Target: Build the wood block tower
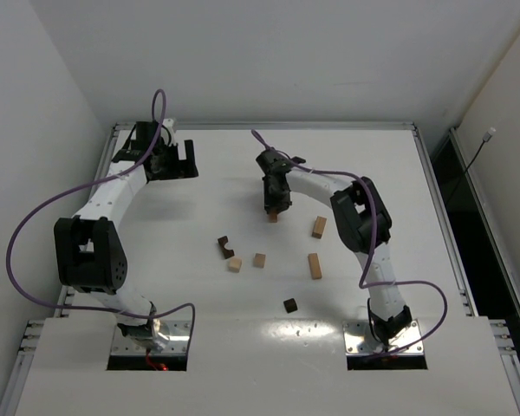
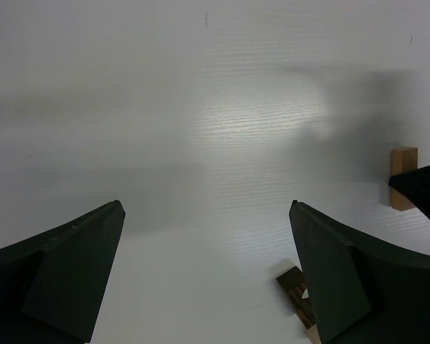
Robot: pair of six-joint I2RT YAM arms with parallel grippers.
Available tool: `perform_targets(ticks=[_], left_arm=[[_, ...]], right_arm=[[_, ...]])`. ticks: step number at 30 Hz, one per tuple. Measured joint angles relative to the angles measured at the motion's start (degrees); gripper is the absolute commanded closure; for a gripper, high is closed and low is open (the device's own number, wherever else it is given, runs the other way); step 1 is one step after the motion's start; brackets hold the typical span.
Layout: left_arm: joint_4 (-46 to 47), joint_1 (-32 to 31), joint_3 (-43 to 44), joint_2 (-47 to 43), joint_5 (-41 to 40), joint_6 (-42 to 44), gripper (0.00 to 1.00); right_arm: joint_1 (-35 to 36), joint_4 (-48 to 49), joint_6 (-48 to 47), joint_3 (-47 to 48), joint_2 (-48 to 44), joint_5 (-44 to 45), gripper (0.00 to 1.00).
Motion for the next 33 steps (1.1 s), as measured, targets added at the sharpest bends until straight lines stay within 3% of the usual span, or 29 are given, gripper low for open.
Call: perform_targets(ticks=[1, 4, 5, 6, 10, 18, 26, 30, 33], left_arm=[[0.0, 0.0, 0.0, 0.0, 0.0, 0.0, 0.0], [0.0, 0.0, 0.0, 0.0, 0.0, 0.0, 0.0], [0.0, 0.0, 0.0, 0.0, 0.0, 0.0, 0.0], [0.0, 0.0, 0.0, 0.0, 0.0, 0.0, 0.0], [0.0, 0.0, 0.0, 0.0, 0.0, 0.0, 0.0], [0.0, 0.0, 0.0, 0.0, 0.0, 0.0, 0.0], [0.4, 0.0, -0.1, 0.0, 0.0, 0.0, 0.0], [0.5, -0.1, -0.1, 0.0, -0.1, 0.0, 0.0], [0.5, -0.1, -0.1, 0.0, -0.7, 0.0, 0.0]], right_arm=[[0.3, -0.2, 0.0, 0.2, 0.2, 0.3, 0.83], [1.0, -0.5, 0.0, 0.5, 0.3, 0.7, 0.7], [1.1, -0.5, 0.0, 0.5, 0.3, 0.7, 0.49], [1.2, -0.6, 0.4, 0.5, 0.4, 0.5, 0.39], [1.5, -0.1, 0.2, 0.7, 0.3, 0.6, 0.17], [2.1, 0.9, -8.1, -3.8, -3.9, 0.7, 0.21], [2.1, 7.7, -25.8, -23.5, -37.6, -4.1, 0.3], [1.9, 11.5, -27.6, -33.7, -48.2, -6.6, 0.3], [1.4, 8.6, -28.2, -43.2, -49.8, -7.6, 0.3]])
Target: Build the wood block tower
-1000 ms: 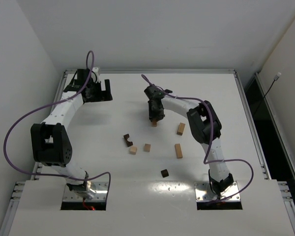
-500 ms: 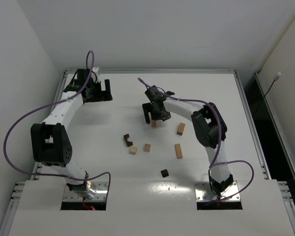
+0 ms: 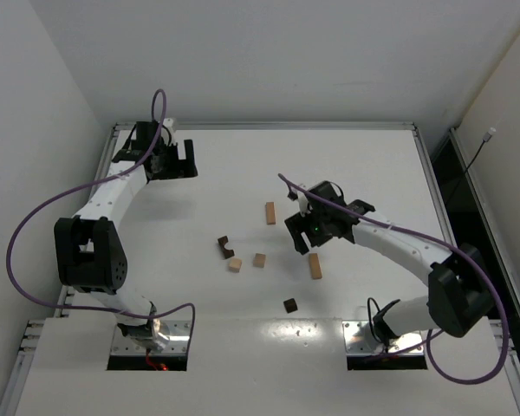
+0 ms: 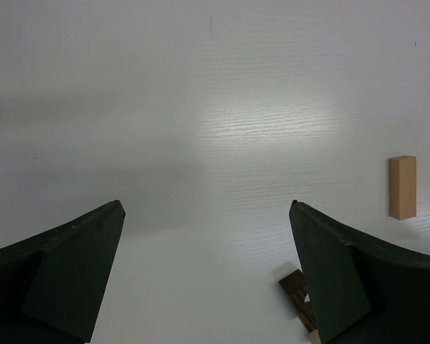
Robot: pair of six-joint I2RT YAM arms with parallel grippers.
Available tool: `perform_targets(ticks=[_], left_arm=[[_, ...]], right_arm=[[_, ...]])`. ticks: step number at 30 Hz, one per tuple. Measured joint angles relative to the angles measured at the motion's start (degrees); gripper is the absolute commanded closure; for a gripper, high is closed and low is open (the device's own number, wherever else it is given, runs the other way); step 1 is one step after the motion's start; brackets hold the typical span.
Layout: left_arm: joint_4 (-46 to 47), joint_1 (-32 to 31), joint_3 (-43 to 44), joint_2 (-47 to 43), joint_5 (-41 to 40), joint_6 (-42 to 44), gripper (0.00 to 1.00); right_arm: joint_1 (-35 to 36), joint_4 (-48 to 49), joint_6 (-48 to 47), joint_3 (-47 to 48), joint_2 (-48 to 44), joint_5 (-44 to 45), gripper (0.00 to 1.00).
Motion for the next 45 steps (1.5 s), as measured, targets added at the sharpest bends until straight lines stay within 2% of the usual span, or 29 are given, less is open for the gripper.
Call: perform_targets(ticks=[5, 10, 12, 14, 24, 28, 38, 41, 45], left_arm=[[-0.2, 0.0, 0.0, 0.0, -1.2, 0.0, 0.0], [-0.4, -0.4, 0.0, 0.0, -2.5, 0.0, 0.0], [-0.4, -0.7, 0.1, 0.0, -3.0, 0.0, 0.0], [-0.4, -0.9, 0.1, 0.0, -3.2, 0.0, 0.0], [-0.5, -1.5, 0.6, 0.0, -4.1, 0.0, 0.0], [-0.5, -1.5, 0.6, 0.0, -4.2, 0.0, 0.0], [-0.6, -1.4, 0.6, 0.0, -4.4, 0.0, 0.0], [-0.7, -1.3, 0.6, 0.0, -4.6, 0.0, 0.0], [-1.0, -1.0, 0.6, 0.0, -4.6, 0.0, 0.0]], right_arm=[[-1.6, -3.5, 2.2, -5.5, 1.2, -0.5, 0.33], [-3.5, -1.3, 5.0, -12.5, -4.5, -2.3, 0.38], [-4.6, -1.0, 5.8, -14.8, -6.0, -3.6, 0.43], [-6.0, -0.7, 6.5, -16.2, -6.2, -5.0, 0.43], [-8.5, 0.5, 7.5, -16.3, 1.6, -10.0, 0.43], [-8.2, 0.1, 7.5, -13.9, 5.9, -10.6, 0.47], [-7.5, -1.5, 7.5, -6.5, 15.5, -7.8, 0.72], [-6.8, -2.6, 7.4, -5.4, 16.3, -6.6, 0.98], [-5.6, -3.4, 7.5, -4.4, 16.7, -5.0, 1.0]])
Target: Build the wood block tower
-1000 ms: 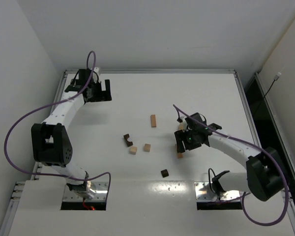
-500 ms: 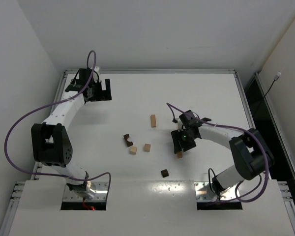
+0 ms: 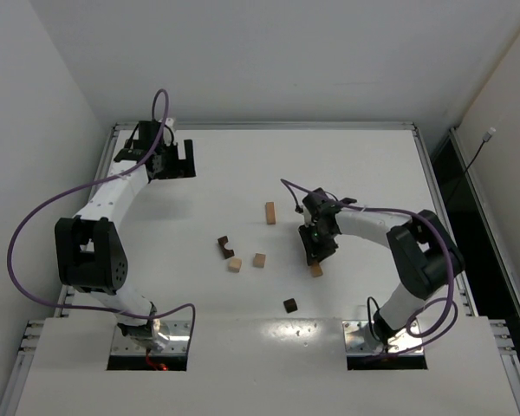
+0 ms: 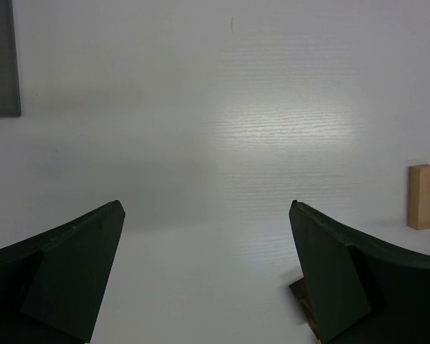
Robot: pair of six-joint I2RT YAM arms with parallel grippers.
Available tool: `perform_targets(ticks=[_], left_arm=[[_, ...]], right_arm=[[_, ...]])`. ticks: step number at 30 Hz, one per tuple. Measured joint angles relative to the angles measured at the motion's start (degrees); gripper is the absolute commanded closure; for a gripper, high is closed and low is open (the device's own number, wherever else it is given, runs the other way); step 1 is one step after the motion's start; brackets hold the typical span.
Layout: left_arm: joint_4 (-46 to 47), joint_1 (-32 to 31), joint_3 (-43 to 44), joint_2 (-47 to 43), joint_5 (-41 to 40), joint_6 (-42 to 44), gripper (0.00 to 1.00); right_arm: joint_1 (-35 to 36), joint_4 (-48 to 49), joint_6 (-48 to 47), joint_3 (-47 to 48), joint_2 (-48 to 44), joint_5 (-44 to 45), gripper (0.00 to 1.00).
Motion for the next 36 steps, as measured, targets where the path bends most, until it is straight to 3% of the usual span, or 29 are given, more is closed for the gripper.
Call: perform_targets(ticks=[8, 19, 26, 36], left_arm=[[0.1, 0.1, 0.0, 0.0, -0.3, -0.3, 0.0], [0.2, 0.1, 0.0, 0.0, -0.1, -0.9, 0.0], [0.2, 0.1, 0.0, 0.0, -0.3, -0.8, 0.0], [0.2, 0.1, 0.0, 0.0, -0.4, -0.8, 0.0]], right_arm=[[1.1, -4.0, -0.2, 11.7, 1.1, -0.2, 1.0], [-2.0, -6.8, 3.8, 36.2, 19.2, -3.1, 1.0], [-3.3, -8.9, 5.7, 40.2, 28.7, -3.3, 1.0], [-3.8, -11.0, 6.7, 45.0, 31.9, -4.0, 1.0]])
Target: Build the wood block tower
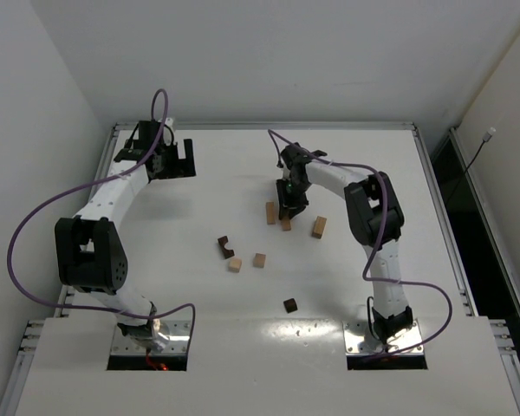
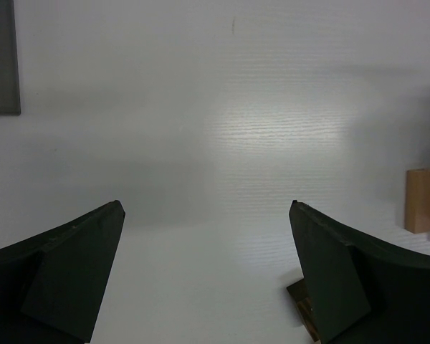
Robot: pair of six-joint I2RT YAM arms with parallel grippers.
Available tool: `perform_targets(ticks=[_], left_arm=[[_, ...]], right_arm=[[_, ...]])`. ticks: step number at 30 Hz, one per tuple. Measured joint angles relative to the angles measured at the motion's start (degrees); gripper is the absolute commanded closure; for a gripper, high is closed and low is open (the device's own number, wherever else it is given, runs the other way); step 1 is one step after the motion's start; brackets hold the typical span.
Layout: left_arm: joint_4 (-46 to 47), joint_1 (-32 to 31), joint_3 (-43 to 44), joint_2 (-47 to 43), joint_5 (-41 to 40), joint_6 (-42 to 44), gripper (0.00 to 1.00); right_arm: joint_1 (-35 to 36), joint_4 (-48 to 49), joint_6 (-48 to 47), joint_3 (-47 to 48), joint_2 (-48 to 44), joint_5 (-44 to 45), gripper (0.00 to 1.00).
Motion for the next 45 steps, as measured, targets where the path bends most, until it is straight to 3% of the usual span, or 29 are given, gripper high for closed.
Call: perform_targets(ticks=[15, 19, 27, 39, 45], left_arm=[[0.0, 0.4, -0.2, 0.0, 0.0, 0.0, 0.0], [0.0, 0.4, -0.2, 0.0, 0.0, 0.0, 0.0], [0.0, 0.4, -0.2, 0.0, 0.2, 0.0, 0.0], [0.0, 0.4, -0.2, 0.0, 0.8, 0.0, 0.0], [0.0, 0.4, -0.2, 0.0, 1.1, 0.0, 0.0]], right_arm=[[-0.4, -1.2, 1.8, 6.3, 4.0, -0.9, 0.96], [-0.4, -1.2, 2.2, 6.6, 4.2, -0.9, 0.82], [-0.4, -1.2, 2.5, 6.6, 4.2, -1.1, 0.67], [-0.8, 0.1, 2.8, 5.4, 3.6, -2.5, 0.64], [-1.8, 0.6, 2.5, 3.0, 1.7, -2.6, 0.59]])
